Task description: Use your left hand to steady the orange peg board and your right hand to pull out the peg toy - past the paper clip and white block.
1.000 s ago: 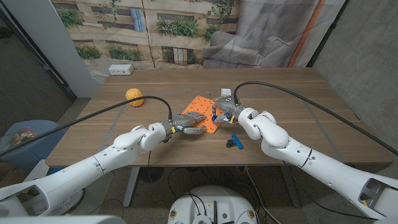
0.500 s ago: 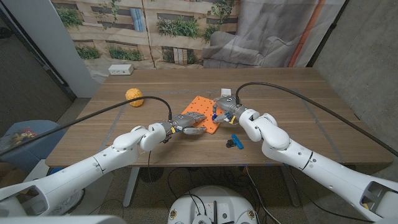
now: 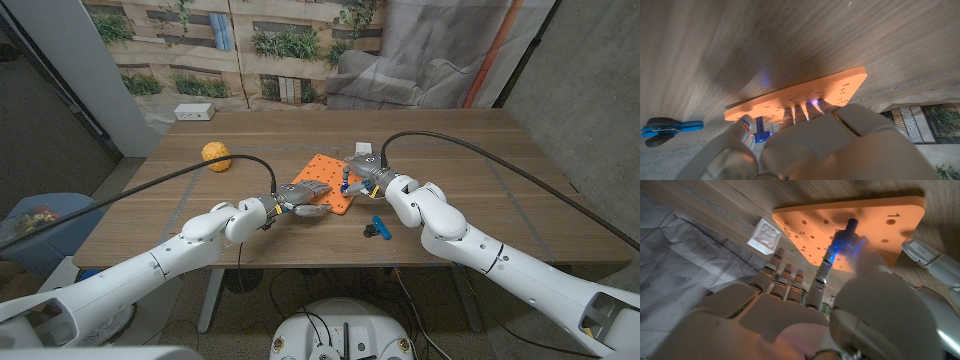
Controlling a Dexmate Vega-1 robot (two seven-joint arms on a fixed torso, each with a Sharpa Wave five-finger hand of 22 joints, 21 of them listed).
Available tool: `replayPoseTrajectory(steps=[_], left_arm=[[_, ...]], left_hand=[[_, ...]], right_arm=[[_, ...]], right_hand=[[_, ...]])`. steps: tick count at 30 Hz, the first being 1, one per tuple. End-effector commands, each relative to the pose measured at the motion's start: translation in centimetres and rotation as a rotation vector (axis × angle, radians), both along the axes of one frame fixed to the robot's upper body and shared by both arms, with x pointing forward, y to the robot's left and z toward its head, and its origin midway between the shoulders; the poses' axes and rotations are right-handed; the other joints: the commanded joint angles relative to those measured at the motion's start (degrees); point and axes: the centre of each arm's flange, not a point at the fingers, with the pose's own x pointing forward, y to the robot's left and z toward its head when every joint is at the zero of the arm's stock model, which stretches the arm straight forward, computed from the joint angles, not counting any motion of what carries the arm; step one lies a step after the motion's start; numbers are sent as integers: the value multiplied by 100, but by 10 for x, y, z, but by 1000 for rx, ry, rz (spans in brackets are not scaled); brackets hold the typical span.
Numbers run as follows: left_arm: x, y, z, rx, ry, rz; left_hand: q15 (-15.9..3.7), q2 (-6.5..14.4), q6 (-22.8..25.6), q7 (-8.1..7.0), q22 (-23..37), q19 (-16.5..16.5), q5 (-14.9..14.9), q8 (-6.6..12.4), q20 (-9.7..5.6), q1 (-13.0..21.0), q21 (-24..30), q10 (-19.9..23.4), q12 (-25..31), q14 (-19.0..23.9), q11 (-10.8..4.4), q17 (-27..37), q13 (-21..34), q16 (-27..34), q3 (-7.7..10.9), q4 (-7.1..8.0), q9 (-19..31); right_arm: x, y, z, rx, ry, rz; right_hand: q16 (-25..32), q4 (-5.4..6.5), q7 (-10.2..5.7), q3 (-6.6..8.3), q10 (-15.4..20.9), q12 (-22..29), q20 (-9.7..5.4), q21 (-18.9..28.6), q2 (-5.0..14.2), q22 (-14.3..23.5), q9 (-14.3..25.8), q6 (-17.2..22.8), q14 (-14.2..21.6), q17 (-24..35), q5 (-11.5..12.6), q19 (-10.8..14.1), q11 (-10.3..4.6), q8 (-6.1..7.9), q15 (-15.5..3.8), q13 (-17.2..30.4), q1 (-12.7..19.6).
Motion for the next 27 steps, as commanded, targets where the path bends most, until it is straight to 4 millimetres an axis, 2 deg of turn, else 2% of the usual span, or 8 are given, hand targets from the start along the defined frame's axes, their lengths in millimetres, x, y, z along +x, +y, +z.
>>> replayPoseTrajectory(steps=[1,27], left_arm=[[3,0,0,13,17,1],[5,-1,0,31,35,8]], left_hand=[[-180,579,149,-1,7,15,-17,63,-676,30,38,131,50,59,-32,23,34,42,56,-8,28],[-172,590,183,12,6,18,-22,58,-637,40,36,149,51,73,-28,20,35,42,106,-17,30]], right_arm=[[0,-2,1,25,1,2],[-3,-5,8,59,-5,10]], right_hand=[[45,12,-406,3,48,12,-5,16,97,18,179,453,57,32,31,61,-8,376,7,1,36],[57,4,-408,-24,122,-6,0,-6,110,20,185,530,84,47,40,104,-16,410,1,-1,22]])
